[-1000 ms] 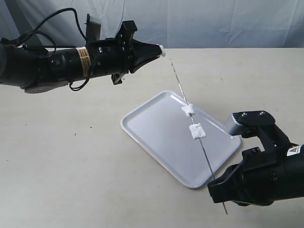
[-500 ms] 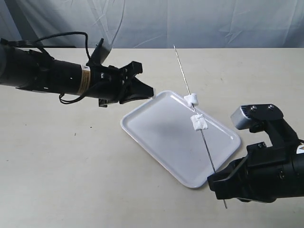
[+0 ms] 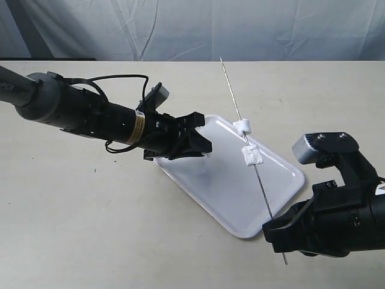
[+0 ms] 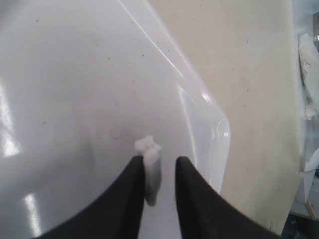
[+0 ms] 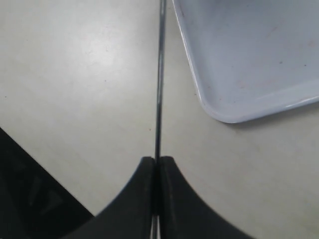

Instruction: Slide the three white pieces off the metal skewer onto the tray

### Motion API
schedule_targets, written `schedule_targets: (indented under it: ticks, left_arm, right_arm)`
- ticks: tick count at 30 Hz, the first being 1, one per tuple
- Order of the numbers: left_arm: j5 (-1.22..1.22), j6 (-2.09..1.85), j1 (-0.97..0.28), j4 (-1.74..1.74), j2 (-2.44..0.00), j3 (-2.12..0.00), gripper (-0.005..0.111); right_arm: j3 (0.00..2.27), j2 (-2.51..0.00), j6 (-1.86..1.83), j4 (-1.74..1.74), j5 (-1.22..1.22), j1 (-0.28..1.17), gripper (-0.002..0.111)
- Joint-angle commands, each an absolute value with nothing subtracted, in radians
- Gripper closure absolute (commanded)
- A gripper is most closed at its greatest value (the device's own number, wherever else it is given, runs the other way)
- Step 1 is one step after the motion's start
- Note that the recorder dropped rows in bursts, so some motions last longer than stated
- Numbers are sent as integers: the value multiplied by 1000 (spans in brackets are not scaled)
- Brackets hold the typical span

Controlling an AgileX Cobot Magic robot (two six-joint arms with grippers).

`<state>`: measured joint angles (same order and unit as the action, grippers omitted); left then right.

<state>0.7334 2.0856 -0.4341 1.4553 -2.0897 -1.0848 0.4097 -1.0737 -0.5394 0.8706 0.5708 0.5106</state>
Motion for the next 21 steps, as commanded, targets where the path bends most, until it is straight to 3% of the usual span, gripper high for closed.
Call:
schedule_targets:
  ticks: [1, 11, 21]
  left_arm:
    - [740, 2083, -441, 1450, -2090, -1088, 67]
    - [717, 2068, -441, 1428, -2112, -1088, 49]
    - [663, 2092, -444, 1542, -2119, -1104, 48]
  right_arm:
    - [405, -1065, -545, 879, 564, 512, 109]
    - [405, -1064, -545, 888, 570, 512, 109]
    - [405, -1064, -545, 887, 573, 512, 109]
